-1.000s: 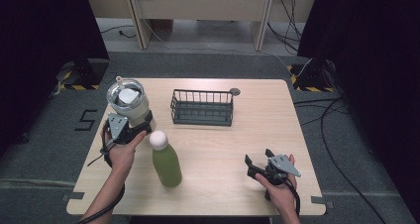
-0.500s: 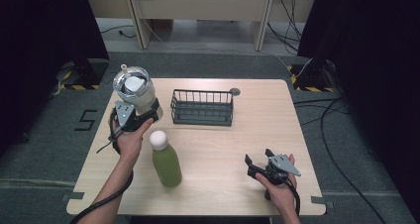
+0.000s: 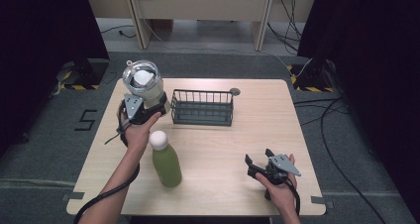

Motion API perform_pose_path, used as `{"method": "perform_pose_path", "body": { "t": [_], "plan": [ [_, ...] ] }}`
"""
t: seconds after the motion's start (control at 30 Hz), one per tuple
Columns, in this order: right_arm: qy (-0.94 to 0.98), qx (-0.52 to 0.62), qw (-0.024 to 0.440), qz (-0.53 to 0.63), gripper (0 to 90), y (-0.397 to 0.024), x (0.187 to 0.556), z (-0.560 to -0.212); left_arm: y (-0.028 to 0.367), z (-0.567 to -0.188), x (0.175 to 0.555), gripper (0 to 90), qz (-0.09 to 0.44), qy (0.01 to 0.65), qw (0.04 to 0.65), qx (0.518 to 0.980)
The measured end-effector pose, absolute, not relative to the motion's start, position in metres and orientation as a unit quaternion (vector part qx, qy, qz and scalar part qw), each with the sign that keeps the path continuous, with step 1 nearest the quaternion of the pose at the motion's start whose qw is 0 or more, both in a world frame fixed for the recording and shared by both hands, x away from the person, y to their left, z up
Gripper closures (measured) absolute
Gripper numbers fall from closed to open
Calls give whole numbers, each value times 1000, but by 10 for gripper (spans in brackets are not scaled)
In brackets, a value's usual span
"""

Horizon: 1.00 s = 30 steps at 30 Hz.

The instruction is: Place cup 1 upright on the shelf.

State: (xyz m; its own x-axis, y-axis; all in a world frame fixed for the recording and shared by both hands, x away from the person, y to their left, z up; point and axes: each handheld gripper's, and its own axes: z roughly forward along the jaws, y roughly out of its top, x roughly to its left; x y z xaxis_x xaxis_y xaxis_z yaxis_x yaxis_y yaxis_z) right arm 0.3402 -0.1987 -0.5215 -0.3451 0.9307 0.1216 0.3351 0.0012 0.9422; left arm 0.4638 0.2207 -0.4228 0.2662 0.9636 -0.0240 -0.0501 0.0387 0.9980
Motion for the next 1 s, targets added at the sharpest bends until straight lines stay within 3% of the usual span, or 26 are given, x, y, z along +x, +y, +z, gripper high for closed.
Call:
{"method": "perform_pose_path", "body": {
  "t": [1.0],
  "plan": [
    [641,494,292,510,161,-199,340,-522,203,-406,490,101,431,405,595,544]
  ]
}}
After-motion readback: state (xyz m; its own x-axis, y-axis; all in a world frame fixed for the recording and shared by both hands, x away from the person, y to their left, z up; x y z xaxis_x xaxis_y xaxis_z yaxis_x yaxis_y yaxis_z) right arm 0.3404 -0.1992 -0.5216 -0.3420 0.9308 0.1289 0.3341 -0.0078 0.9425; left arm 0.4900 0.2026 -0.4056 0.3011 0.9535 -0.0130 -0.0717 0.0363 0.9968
